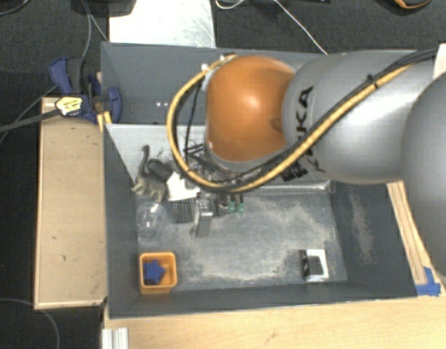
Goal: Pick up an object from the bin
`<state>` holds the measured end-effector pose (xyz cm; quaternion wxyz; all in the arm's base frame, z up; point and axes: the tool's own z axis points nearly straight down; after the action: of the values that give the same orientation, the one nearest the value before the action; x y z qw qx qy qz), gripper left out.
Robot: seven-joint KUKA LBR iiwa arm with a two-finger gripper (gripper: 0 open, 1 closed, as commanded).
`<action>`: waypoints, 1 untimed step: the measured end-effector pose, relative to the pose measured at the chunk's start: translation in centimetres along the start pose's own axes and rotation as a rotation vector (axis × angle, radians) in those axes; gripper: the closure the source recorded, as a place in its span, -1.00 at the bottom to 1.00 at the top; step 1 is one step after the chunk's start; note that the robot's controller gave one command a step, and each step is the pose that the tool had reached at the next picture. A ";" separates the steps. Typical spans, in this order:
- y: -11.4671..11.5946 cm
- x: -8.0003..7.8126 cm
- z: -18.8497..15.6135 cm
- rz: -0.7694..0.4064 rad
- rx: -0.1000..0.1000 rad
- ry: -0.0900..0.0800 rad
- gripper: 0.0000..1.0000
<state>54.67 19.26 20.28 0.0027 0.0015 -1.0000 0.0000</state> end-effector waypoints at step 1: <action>-0.1 -0.2 -0.5 0.006 -0.001 -0.008 -1.00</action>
Offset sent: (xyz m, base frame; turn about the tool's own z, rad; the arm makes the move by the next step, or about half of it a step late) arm 0.0428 -0.0650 -0.1328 -0.1791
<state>54.87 19.15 20.74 -0.0015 -0.0015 -1.0000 -0.0008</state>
